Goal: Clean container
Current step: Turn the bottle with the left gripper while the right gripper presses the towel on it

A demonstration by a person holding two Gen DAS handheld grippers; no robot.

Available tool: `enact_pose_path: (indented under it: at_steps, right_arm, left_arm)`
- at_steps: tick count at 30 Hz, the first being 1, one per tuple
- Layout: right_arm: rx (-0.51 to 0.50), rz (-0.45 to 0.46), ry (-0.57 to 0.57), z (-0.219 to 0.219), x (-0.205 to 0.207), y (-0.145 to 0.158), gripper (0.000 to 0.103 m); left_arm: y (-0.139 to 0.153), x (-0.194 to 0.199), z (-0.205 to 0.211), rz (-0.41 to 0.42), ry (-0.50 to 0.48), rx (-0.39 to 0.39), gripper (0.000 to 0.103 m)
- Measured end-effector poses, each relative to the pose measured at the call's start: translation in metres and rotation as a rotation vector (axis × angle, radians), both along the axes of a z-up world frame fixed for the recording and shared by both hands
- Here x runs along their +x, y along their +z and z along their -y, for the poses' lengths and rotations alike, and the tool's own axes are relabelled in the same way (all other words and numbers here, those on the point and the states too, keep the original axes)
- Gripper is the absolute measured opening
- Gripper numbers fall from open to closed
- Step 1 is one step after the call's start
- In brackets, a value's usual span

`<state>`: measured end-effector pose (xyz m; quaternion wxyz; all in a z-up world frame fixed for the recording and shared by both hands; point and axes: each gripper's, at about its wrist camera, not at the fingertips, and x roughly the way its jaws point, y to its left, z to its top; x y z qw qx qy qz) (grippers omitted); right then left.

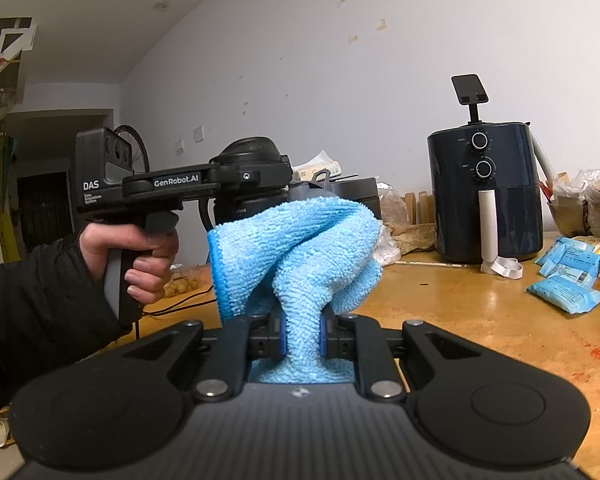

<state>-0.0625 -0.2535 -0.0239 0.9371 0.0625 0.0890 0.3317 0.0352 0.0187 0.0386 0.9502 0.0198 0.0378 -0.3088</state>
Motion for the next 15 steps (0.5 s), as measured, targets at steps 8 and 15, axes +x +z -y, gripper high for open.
enact_pose_path:
  at_steps: [8,15]
  right_arm:
    - [-0.003,-0.010,0.002,0.000,0.001,-0.004,0.012]
    - [-0.002,-0.014,0.002,0.000,0.002,-0.005,0.012]
  left_arm:
    - [0.003,-0.007,-0.004,0.057,0.071,-0.084,0.097]
    - [0.008,-0.013,0.008,0.059,0.149,-0.052,0.097]
